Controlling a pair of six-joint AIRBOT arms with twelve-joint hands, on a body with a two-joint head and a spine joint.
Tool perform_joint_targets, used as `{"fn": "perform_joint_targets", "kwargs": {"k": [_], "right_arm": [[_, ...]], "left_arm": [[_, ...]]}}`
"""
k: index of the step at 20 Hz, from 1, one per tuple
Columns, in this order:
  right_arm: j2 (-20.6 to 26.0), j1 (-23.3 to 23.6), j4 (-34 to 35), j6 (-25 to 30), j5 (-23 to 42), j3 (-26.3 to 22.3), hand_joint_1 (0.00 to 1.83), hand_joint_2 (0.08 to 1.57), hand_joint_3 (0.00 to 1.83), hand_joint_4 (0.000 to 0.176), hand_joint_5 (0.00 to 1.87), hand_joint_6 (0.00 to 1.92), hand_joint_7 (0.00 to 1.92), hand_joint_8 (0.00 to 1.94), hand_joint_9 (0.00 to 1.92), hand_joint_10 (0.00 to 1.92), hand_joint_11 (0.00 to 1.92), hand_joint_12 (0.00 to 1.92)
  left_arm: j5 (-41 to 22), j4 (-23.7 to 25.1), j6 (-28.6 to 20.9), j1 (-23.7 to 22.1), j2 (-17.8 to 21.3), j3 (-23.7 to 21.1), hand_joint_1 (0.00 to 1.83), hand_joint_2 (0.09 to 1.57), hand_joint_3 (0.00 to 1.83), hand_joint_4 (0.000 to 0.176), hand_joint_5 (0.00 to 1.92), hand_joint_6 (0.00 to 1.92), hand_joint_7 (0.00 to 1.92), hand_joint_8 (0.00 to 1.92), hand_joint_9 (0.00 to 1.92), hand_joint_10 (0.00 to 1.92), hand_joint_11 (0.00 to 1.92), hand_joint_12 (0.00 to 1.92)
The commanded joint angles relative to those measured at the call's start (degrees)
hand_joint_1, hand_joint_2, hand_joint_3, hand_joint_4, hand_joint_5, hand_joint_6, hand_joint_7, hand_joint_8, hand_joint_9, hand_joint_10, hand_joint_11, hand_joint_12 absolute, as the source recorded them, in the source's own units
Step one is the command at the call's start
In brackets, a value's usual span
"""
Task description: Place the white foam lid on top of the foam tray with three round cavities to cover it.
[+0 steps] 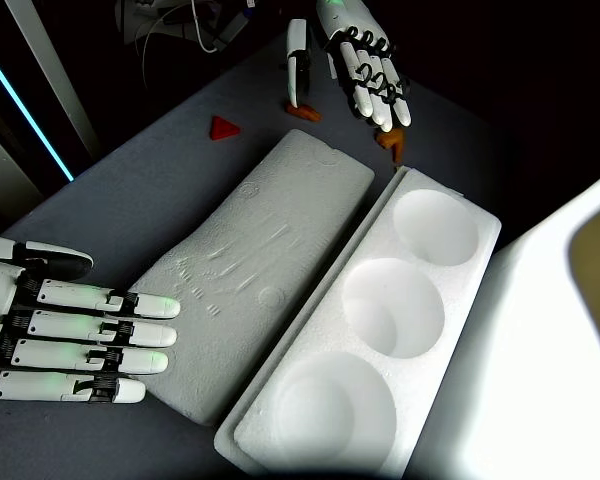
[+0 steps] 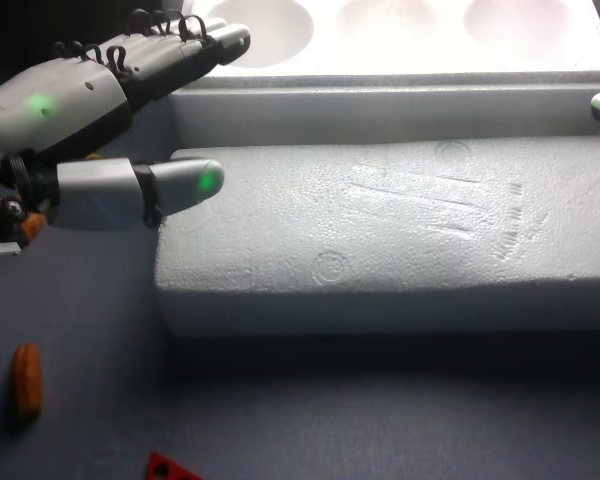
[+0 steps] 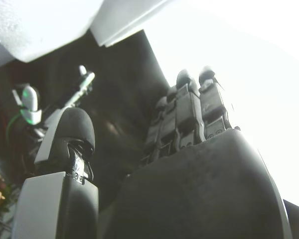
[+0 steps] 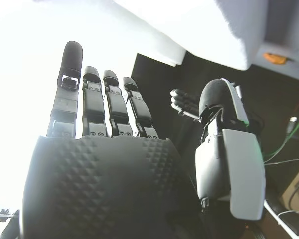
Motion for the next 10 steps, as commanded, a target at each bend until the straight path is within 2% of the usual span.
{"fn": "perform_joint_targets", "kwargs": {"k": [1,5,7,8,9,10], "right_arm": [[0.73,0.79,0.90,-0.23,7.76,0.07,0.46,1.29,0.03,0.000,0.00,0.00,0.00,0.00,0.00,0.00,0.01,0.00],[0.65,0.36,2.46,-0.50,9.03,-0.40,0.45,1.26,0.00,0.000,0.00,0.00,0.00,0.00,0.00,0.00,0.02,0.03],[0.29,-0.32,3.84,-0.60,10.14,-0.71,0.50,1.24,0.00,0.000,0.00,0.00,0.00,0.00,0.00,0.00,0.00,0.00],[0.07,-0.78,4.69,-0.64,10.84,-0.87,0.50,1.24,0.00,0.000,0.00,0.00,0.00,0.00,0.00,0.00,0.00,0.00],[-0.16,-1.18,5.62,-0.64,11.68,-1.12,0.50,1.23,0.00,0.000,0.00,0.00,0.00,0.00,0.00,0.00,0.01,0.00],[-0.34,-1.76,6.60,-0.64,12.66,-1.40,0.48,1.21,0.00,0.000,0.00,0.00,0.00,0.00,0.00,0.00,0.05,0.03]], "left_arm": [[-7.20,-2.17,-0.11,-0.59,-0.10,0.02,0.17,1.27,0.03,0.042,0.00,0.00,0.00,0.00,0.00,0.00,0.00,0.00],[-8.88,-4.69,0.06,1.16,-0.67,-0.57,0.15,1.23,0.00,0.038,0.00,0.00,0.00,0.00,0.00,0.00,0.00,0.00],[-11.09,-7.87,0.75,3.38,-0.62,-1.50,0.14,1.21,0.00,0.026,0.00,0.00,0.00,0.00,0.00,0.00,0.00,0.00],[-12.37,-9.56,1.06,4.32,-0.62,-1.91,0.16,1.20,0.00,0.027,0.00,0.00,0.00,0.00,0.00,0.00,0.00,0.00],[-13.72,-11.25,1.35,5.19,-0.71,-2.31,0.23,1.18,0.00,0.038,0.00,0.00,0.00,0.00,0.00,0.00,0.00,0.00],[-15.49,-13.34,1.53,6.31,-0.91,-2.76,0.26,1.17,0.00,0.031,0.00,0.00,0.00,0.00,0.00,0.00,0.00,0.00]]}}
